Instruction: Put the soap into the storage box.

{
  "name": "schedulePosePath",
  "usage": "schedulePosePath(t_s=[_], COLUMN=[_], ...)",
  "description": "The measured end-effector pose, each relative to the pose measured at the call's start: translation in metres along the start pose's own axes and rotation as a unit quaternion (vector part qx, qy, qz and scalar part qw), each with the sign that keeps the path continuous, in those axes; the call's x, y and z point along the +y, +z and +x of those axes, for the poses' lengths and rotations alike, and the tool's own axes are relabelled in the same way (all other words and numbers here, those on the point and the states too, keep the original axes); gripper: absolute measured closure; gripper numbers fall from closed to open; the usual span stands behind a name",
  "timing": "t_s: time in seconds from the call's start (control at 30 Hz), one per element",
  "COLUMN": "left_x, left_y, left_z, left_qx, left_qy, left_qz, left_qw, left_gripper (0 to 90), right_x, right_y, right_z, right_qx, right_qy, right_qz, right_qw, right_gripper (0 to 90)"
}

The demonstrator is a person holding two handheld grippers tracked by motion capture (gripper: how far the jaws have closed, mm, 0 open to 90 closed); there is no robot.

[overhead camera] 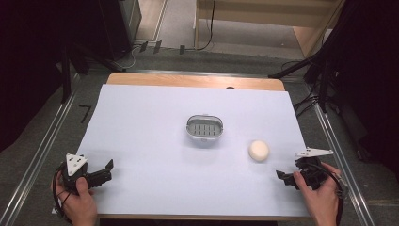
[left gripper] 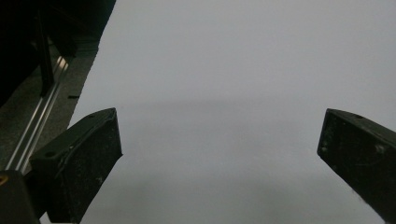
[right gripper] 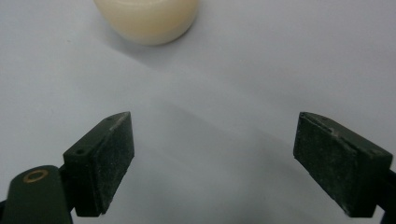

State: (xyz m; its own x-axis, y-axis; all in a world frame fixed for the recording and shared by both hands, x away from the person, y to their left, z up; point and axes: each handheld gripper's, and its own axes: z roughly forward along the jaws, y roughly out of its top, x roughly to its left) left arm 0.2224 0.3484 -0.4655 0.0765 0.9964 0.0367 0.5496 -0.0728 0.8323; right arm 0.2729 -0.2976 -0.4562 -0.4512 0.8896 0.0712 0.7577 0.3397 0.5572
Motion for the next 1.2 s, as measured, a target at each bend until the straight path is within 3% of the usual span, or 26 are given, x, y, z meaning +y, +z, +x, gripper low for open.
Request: schedulePosePath(t_s=[0.27, 0.7, 1.2], left_x=[0.0, 0.0, 0.0], left_y=[0.0, 0.001, 0.001], left_z=[0.0, 0.0, -0.001], left_qx=[-0.001, -0.004, -0.004], left_qy=[-0.001, 0.006, 0.006], left_qz=[0.0, 0.001, 0.003], left_qw=[1.0, 1.0, 1.0], left_gripper=[0.1, 0.1, 0.1], right_x=[0.009, 0.039, 0.056], right_y=[-0.001, 0.001, 0.004], right_z=[0.001, 0.009, 0.01], right_qx=[0.02, 0.021, 0.031], right_qy=[-0.005, -0.026, -0.037], right_qz=[0.018, 0.065, 0.084], right_qw=[0.9996, 0.9973, 0.9953], right_gripper=[13.0, 8.3, 8.3])
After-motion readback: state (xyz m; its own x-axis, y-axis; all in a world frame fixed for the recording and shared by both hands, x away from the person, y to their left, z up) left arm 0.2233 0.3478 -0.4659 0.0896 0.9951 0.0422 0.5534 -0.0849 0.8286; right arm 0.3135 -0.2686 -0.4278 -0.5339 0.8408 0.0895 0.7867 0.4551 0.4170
